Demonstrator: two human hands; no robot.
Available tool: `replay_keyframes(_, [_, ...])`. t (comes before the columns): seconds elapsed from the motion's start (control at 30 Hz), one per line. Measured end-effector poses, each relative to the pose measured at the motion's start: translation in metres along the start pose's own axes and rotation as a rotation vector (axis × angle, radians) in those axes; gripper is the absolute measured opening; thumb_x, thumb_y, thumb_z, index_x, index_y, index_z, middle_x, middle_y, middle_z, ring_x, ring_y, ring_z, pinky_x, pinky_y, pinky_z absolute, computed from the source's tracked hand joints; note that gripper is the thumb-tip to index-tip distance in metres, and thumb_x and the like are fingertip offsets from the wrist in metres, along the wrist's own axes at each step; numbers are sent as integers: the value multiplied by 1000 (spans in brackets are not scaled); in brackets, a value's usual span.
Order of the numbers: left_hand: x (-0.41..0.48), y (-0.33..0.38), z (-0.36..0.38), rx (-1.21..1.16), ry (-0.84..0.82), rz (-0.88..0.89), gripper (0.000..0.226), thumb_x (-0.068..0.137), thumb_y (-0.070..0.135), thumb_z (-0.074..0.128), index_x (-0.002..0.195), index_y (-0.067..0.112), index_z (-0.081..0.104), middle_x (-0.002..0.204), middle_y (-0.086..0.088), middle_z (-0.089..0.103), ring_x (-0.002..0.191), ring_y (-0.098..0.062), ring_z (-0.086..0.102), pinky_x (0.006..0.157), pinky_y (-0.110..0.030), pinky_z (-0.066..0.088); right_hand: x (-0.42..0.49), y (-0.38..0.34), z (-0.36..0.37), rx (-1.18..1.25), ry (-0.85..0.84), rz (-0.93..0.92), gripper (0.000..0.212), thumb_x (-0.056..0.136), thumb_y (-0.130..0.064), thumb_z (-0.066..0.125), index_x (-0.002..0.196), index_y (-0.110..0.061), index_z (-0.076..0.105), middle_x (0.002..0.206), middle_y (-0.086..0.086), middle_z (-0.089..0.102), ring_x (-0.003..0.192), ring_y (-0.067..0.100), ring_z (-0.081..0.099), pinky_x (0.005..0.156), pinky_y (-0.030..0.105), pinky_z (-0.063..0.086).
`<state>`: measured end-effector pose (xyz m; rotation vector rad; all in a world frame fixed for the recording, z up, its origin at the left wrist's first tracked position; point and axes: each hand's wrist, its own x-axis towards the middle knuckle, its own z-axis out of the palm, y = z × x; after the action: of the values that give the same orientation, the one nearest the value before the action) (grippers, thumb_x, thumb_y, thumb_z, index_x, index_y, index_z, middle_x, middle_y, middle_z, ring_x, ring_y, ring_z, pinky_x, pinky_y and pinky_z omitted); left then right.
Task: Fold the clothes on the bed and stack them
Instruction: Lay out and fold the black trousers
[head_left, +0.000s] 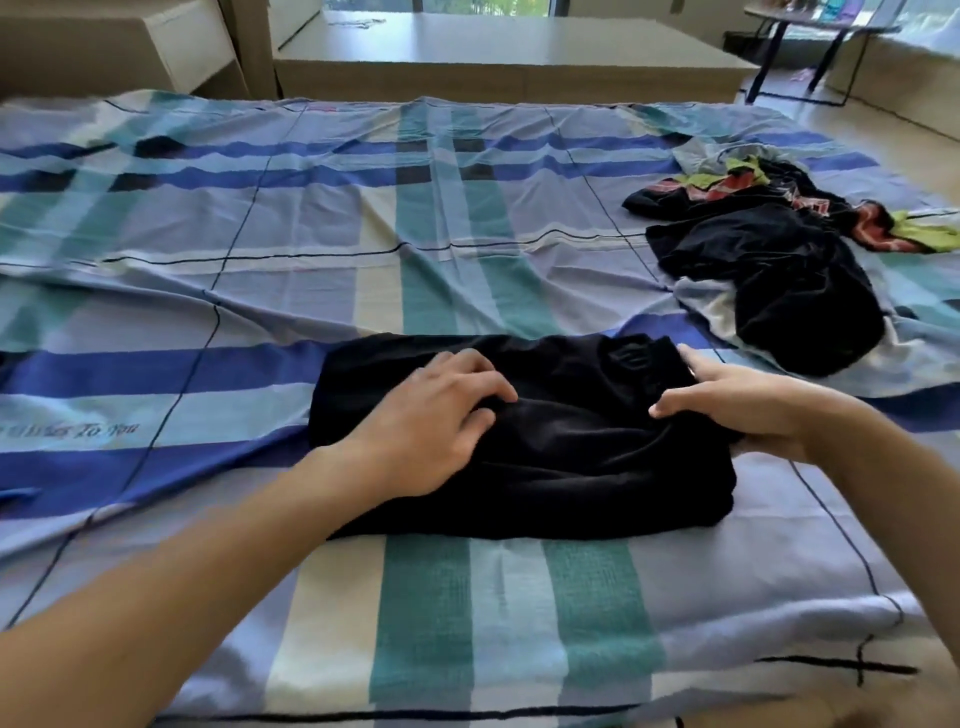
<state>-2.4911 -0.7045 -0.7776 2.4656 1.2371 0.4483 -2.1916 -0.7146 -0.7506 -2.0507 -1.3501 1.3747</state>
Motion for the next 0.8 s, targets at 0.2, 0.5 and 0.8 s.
replay_keyframes(0.2, [9,-12,31,287,-407,-95,118,73,83,56,159,30,-5,167,4,-12,153,-19,-17,122,-56,-5,-9,-4,3,0,10,-21,103,85,-8,73,159,-39,8,123,-3,64,81,12,70,59,25,53])
replay_keyframes(0.5, [-12,17,24,-36,-390,98,87,93,67,47,160,31,5,168,5,-6,152,-10,-17,125,-42,-5,-40,-57,22,161,119,-229,106,79,-10,79,157,-44,14,137,2,52,69,7,73,58,25,57])
replay_keyframes(0.8, [-13,-40,-87,-1244,-13,-547,72,85,73,45,121,13,62,109,-10,72,100,-30,68,87,-41,54,-45,-117,106,52,-89,-601,118,71,-42,82,156,-48,0,129,-9,62,110,8,67,92,31,53])
